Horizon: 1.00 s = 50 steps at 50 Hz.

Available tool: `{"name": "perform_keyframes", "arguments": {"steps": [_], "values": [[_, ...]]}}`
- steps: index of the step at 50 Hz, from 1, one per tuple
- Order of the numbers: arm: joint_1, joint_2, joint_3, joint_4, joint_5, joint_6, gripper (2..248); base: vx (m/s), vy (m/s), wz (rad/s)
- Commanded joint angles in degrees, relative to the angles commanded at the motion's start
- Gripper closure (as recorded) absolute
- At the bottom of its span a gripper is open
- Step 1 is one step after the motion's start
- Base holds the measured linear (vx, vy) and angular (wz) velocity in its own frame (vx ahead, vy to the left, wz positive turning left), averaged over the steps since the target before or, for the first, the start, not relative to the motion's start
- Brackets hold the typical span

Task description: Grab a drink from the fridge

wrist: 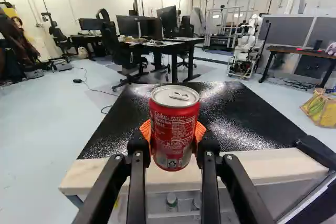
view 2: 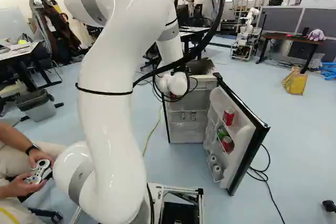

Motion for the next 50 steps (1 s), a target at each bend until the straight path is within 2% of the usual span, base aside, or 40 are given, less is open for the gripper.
{"name": "perform_keyframes", "arguments": {"steps": [50], "values": [[0.37, -1.97, -2.61, 0.0, 0.0, 0.0, 153, 0.0, 0.0, 0.0]]}}
